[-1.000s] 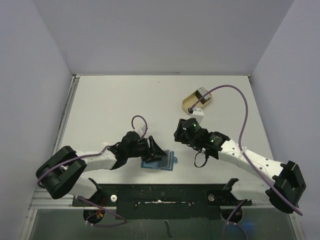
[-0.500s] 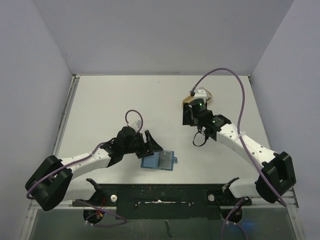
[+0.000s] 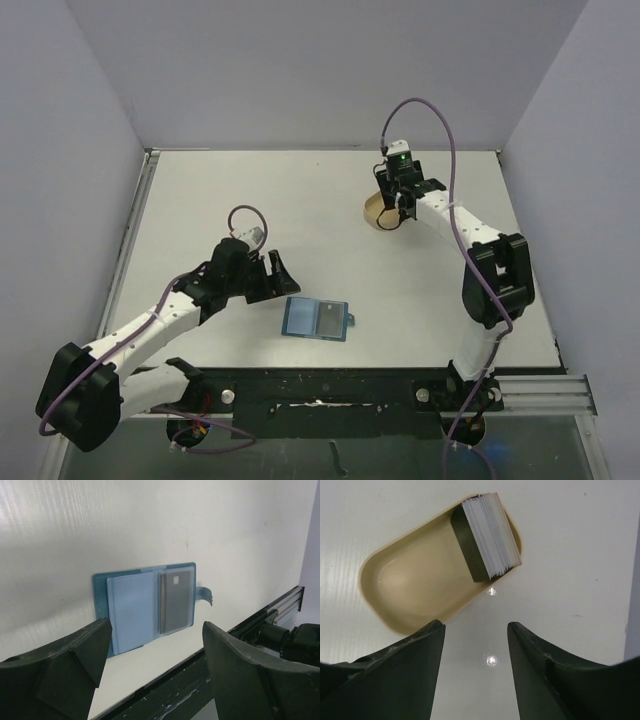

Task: Put the credit cards into the card holder
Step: Pick up the credit card from the storage box.

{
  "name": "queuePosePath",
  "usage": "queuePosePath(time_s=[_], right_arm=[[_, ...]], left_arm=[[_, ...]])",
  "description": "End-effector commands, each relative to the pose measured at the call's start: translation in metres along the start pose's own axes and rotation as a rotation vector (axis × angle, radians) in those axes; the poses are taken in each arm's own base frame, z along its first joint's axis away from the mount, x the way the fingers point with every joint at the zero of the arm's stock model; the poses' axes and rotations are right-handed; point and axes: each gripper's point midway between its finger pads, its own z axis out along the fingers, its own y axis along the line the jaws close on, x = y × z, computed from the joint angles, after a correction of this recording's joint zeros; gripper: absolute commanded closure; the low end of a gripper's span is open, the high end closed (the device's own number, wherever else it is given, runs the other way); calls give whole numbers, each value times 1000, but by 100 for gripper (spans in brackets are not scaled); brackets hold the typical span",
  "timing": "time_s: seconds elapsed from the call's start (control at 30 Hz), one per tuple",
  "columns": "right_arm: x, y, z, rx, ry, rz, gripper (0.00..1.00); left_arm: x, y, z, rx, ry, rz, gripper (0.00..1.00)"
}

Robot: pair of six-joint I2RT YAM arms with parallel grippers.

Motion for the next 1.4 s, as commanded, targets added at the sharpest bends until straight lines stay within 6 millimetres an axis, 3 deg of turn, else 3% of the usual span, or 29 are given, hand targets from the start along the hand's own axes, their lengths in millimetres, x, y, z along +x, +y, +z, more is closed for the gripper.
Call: queuePosePath(time_s=[0.0, 0.33, 0.57, 0.97, 1.37], right_arm=[[-32, -26, 19, 109, -35, -116, 46], [-47, -30, 66, 119, -9, -195, 45], [-36, -36, 93, 166, 52, -256, 48], [-11, -43, 108, 204, 102, -287, 49], [-19, -46, 105, 220, 84, -297, 62]], left_arm=[[-5, -1, -16, -9, 10, 91, 28], [-7, -1, -24, 52, 0, 78, 28], [-6, 5, -21, 66, 10, 49, 27], [-9, 9, -20, 88, 19, 9, 27], [-12, 9, -20, 99, 15, 5, 28]])
